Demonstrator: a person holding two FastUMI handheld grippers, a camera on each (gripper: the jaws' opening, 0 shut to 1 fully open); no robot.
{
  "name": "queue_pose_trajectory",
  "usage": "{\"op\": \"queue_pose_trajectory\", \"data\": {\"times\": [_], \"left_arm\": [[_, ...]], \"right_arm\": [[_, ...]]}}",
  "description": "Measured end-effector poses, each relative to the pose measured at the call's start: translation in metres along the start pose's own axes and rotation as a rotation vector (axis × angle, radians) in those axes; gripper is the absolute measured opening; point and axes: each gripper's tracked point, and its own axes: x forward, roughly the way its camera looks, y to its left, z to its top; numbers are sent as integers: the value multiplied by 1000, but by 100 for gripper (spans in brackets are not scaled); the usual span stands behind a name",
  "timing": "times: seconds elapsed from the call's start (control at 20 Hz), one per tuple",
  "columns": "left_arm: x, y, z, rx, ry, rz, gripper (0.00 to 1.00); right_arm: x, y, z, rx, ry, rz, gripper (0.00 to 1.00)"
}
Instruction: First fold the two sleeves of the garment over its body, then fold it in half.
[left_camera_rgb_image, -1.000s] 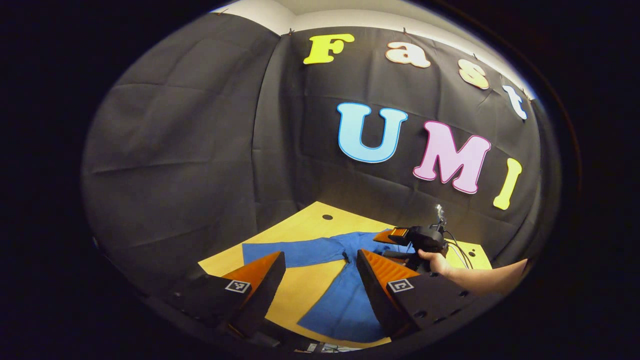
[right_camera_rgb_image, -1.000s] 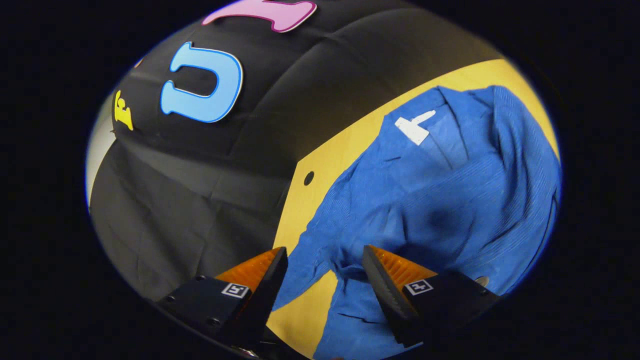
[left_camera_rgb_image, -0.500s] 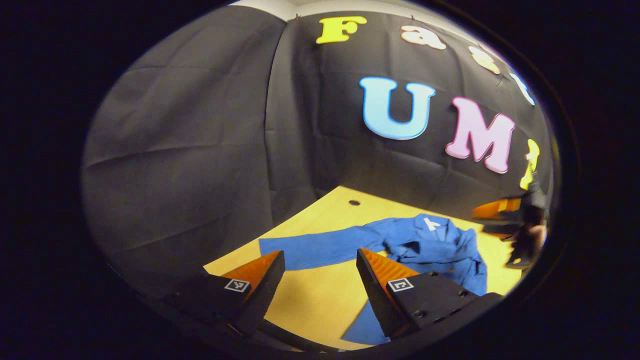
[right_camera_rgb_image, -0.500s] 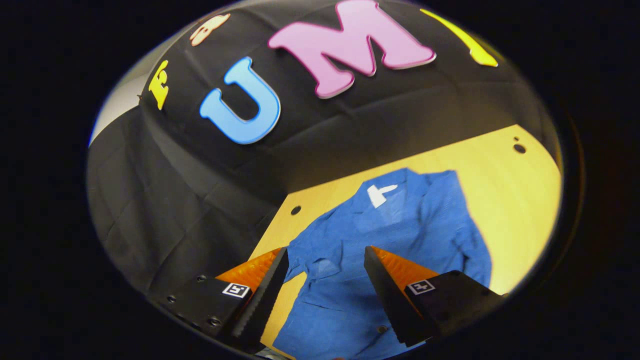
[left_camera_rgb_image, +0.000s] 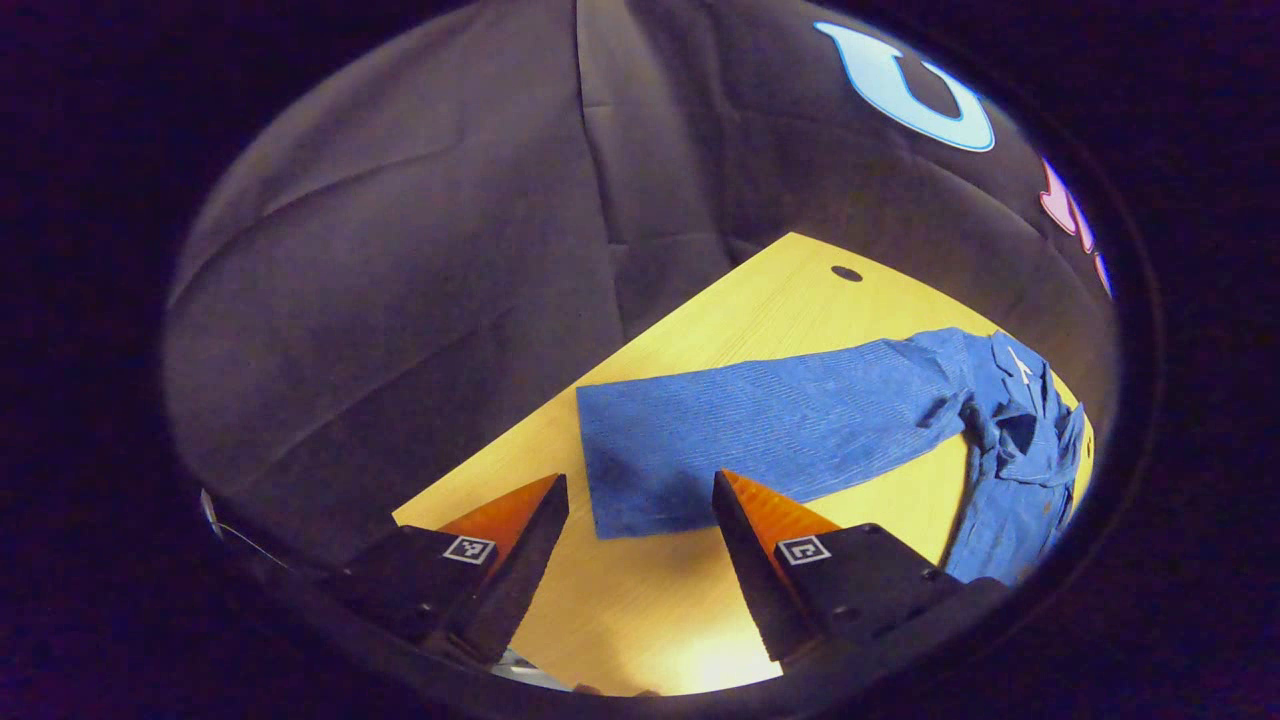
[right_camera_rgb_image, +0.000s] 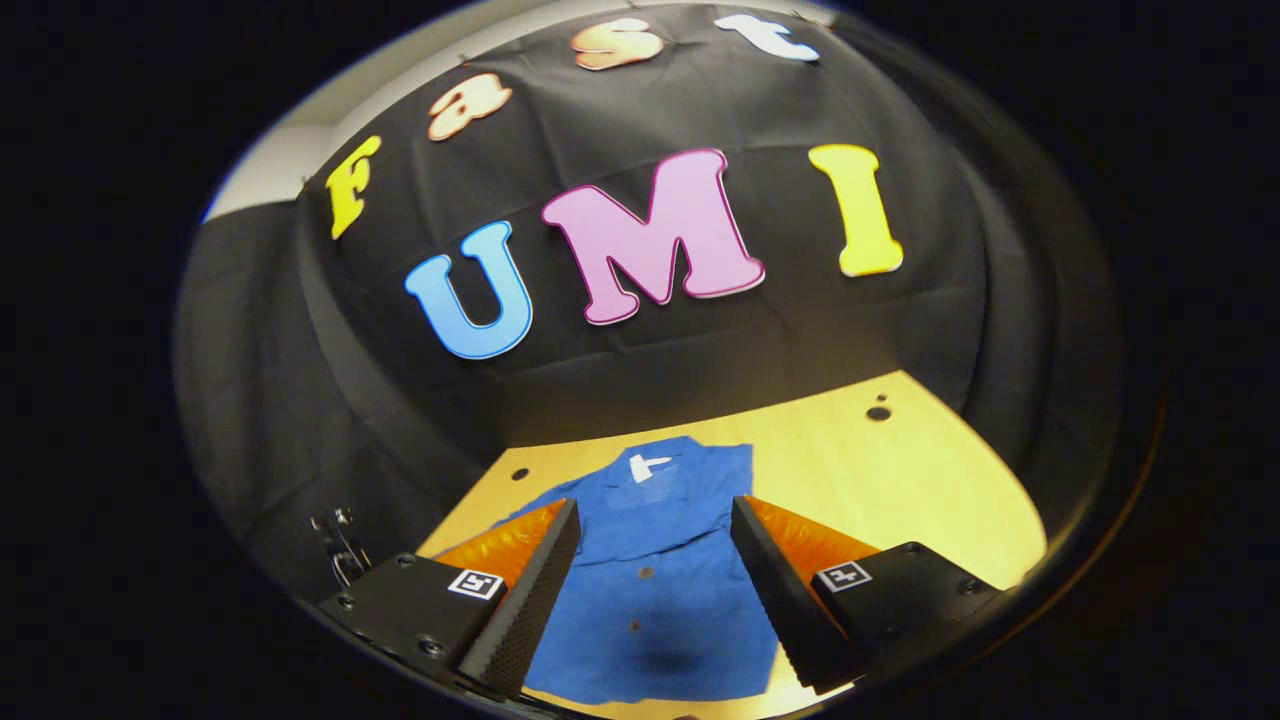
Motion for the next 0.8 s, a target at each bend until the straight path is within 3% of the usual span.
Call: {"op": "queue_pose_trajectory", "data": {"times": [0.2,0.45,0.5,0.55,0.6,0.7,0.75,0.8], "left_arm": [[12,-19,31,-11,58,-1,88],[5,-6,28,28,100,-64,83],[10,-5,31,38,120,-72,79],[13,-7,32,41,134,-81,63],[14,-8,36,52,130,-99,63],[16,-9,39,22,117,-131,26],[16,-10,39,0,110,-150,20],[18,-13,39,-14,105,-177,5]], "right_arm": [[-34,2,7,-98,-26,-35,97],[-43,4,5,-116,-21,-54,97],[-42,3,2,-105,-13,-56,97],[-40,1,-4,-94,6,-68,97],[-39,-2,-10,-87,22,-80,97],[-38,-5,-11,-78,28,-90,97],[-38,-5,-12,-80,31,-90,97],[-38,-5,-14,-89,33,-90,97]]}}
